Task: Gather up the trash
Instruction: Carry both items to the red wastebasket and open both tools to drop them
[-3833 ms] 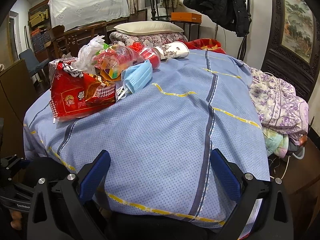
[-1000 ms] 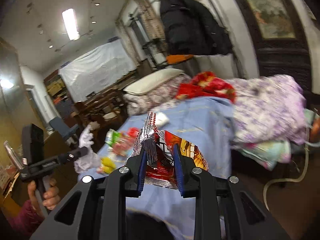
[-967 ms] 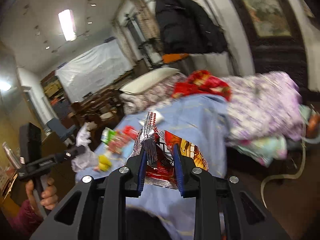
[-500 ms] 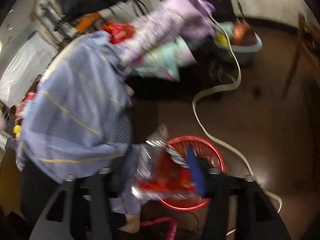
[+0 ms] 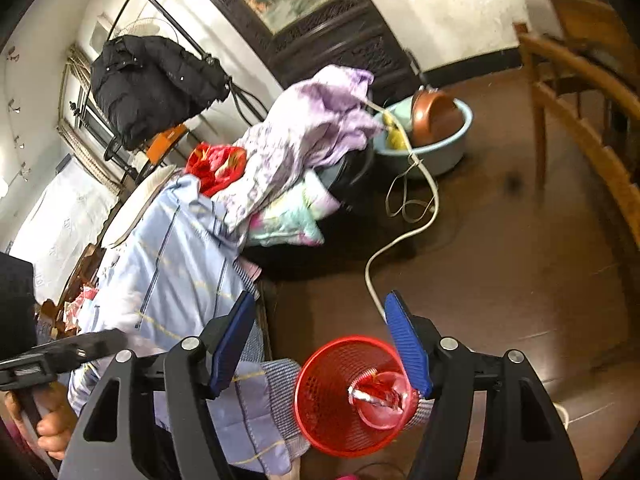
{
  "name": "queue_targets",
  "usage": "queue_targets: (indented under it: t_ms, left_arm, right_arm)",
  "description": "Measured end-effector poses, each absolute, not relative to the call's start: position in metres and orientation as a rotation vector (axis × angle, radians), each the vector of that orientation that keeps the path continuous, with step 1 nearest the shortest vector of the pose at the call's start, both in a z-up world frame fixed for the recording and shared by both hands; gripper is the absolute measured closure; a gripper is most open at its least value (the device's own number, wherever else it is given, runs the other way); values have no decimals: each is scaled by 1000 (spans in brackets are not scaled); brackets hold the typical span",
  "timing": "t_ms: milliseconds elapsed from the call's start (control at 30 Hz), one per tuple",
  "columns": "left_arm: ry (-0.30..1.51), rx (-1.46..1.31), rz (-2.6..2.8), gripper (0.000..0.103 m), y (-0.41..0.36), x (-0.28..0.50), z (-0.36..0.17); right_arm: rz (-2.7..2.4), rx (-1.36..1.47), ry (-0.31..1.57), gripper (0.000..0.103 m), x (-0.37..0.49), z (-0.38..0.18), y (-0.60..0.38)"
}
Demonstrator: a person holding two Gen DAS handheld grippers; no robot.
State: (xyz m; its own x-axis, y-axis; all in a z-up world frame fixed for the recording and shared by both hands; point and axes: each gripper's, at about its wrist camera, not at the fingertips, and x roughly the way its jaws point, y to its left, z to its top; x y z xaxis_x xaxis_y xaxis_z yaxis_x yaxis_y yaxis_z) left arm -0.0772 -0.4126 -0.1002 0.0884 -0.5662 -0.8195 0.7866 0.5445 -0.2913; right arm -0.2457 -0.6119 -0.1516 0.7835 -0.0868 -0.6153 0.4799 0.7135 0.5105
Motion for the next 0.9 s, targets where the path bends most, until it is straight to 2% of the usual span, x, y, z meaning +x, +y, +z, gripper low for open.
queue_targets:
  t_ms: [33,200,567,900]
  left_arm:
    - [1077,248,-1014,49,-415,-78,-102]
    - [1013,258,-984,25,-411,-80,-90]
    - [877,159,-814,17,-344,-64,-48]
    - [754,-25,-661,14,-238,-57,-2]
  right_arm:
    - [-335,710,591,36,-248,-149,-612]
    - [-304,699,569,36,-248,-140,-607]
    - [-206,591,560,31,-230,-97,-561]
    - [-67,444,490,21,-219,-19,-492]
